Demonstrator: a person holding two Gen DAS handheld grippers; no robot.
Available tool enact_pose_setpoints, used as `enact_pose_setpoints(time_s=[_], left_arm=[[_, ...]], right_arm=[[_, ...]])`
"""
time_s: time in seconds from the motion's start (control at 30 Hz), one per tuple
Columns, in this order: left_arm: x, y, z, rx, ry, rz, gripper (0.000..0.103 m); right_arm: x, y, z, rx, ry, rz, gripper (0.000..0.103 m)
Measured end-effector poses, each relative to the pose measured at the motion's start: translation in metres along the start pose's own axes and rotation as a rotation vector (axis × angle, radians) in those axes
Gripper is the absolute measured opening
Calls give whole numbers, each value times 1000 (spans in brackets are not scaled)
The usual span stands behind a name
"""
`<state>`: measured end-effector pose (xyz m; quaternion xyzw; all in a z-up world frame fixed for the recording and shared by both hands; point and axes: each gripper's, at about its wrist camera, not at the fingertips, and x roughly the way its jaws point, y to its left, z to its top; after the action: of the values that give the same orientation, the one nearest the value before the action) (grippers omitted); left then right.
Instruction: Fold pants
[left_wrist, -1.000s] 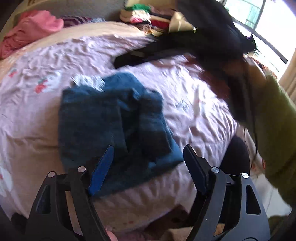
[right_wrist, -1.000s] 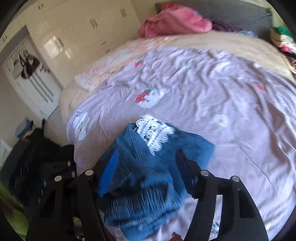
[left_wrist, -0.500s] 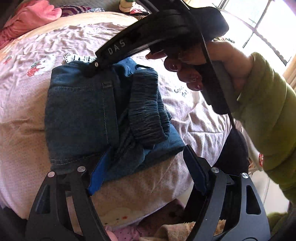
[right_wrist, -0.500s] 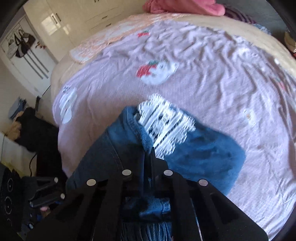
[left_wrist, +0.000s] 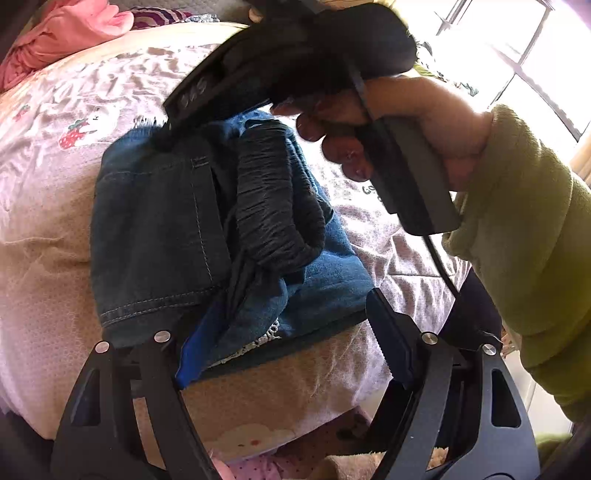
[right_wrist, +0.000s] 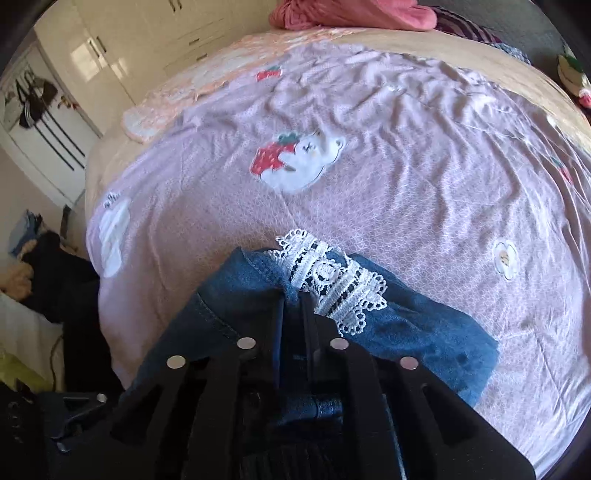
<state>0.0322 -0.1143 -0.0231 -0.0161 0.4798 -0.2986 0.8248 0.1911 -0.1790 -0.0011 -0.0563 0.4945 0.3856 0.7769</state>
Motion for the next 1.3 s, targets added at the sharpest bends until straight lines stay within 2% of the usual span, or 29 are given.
enact_pose_setpoints(time_s=[0.07,0.27,0.6,0.73,0.8,0.93,1.03,1.23,1.3], left_arm=[[0,-1,0,0,1,-1,70],[-4,-1,0,-3,0,4,70],[-16,-5,-3,-3,-18,17,72],[-20,-6,-4,-4,-29,26,75],[-24,-6,-4,-6,-36,34,78],[-36,-4,-3,-15,-55,63,85],[-47,1,-1,-23,-80,98,91],[-73,37,8,-113,-139,180,93],[-76,49,11,-142,-145,228,93]], right_arm=[[-15,-1,-2,8,-38,-5,23],[-49,-9,-12,50,-108,-15,36],[-87,-15,-44,93,-183,-46,48],[-98,-15,-56,118,-200,-56,52],[-103,-15,-61,125,-214,-63,57],[-116,-10,-71,134,-249,-70,63],[-124,-7,-80,147,-274,-57,63],[-128,12,-101,114,-291,-72,63],[-124,18,-105,105,-287,-82,63]])
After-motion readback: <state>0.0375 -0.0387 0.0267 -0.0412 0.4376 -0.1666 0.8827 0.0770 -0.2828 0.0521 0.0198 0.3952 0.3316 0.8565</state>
